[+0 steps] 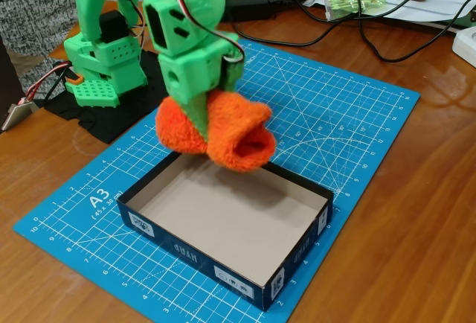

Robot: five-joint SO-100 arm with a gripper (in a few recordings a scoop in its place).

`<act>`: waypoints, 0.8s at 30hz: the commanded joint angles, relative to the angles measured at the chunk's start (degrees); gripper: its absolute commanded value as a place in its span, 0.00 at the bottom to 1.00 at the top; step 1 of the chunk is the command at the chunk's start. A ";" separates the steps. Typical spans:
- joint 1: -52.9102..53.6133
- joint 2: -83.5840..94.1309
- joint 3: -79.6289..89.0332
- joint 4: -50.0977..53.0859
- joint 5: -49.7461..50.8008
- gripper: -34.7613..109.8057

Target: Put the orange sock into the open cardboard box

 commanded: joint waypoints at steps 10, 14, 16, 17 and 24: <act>5.54 -9.23 -10.72 -1.23 -6.94 0.24; 5.54 -9.23 -10.72 -0.35 -6.77 0.28; 5.71 -8.61 -10.90 2.20 -8.00 0.42; 5.80 -8.17 -10.90 3.34 -8.35 0.49; 6.06 -4.83 -8.09 5.27 -9.32 0.62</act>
